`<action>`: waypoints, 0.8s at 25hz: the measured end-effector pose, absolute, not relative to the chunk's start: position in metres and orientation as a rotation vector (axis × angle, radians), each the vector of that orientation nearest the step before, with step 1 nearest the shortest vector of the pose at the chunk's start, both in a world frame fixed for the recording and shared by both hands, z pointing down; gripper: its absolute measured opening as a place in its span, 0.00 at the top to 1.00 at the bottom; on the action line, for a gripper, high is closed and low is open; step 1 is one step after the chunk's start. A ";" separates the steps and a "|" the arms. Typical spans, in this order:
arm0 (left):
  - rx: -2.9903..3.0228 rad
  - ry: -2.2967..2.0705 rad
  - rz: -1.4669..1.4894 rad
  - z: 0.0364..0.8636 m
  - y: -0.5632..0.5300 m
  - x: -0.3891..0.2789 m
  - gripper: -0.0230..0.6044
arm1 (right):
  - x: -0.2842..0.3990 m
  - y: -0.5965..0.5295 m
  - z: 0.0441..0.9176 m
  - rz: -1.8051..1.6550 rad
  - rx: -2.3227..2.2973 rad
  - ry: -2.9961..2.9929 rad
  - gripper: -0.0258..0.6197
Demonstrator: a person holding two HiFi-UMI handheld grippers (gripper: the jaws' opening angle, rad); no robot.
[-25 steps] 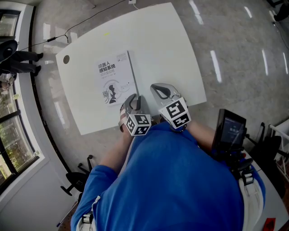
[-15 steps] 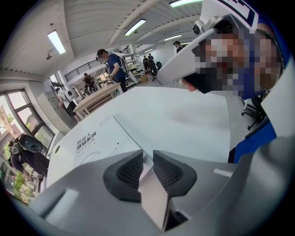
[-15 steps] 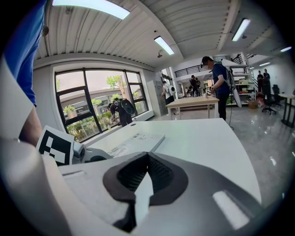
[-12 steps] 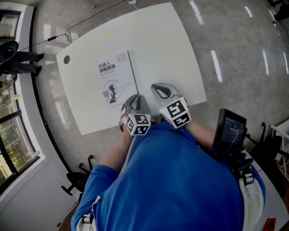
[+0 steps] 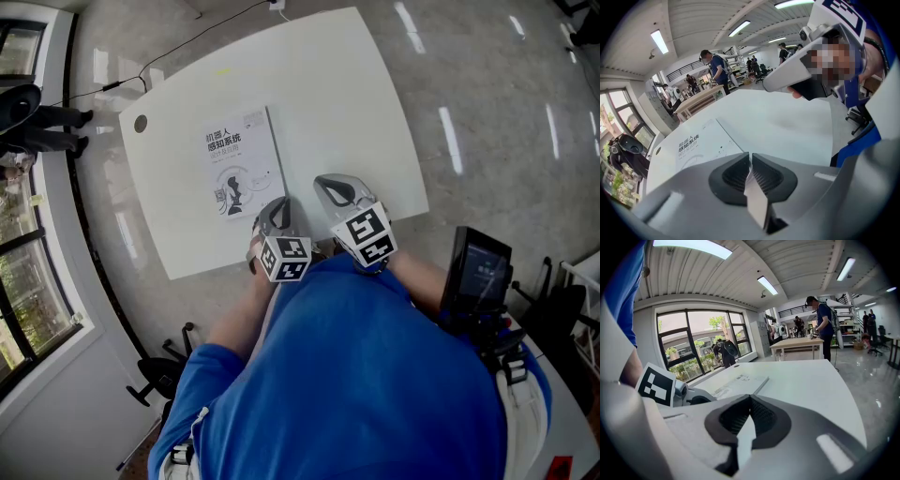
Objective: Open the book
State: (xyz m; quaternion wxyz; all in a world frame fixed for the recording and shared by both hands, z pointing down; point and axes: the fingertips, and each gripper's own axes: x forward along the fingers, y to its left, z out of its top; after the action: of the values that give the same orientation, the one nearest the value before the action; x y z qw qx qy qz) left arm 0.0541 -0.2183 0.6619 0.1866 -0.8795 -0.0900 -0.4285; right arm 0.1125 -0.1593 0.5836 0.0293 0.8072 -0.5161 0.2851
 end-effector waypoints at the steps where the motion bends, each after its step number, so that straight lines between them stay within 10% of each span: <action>1: -2.485 -0.251 -1.209 0.661 -0.219 0.054 0.92 | 0.112 -0.159 0.584 0.881 2.487 -1.594 0.96; 20: -2.717 -0.257 -1.173 0.609 -0.244 0.056 0.94 | 0.077 -0.186 0.600 0.952 2.294 -1.712 0.96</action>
State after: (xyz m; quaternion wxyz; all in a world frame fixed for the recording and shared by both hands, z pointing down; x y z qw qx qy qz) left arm 0.0555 -0.2436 0.6093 0.0857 -0.9113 -0.0864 -0.3934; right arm 0.0774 -0.1864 0.6000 0.0624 0.7589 -0.5665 0.3151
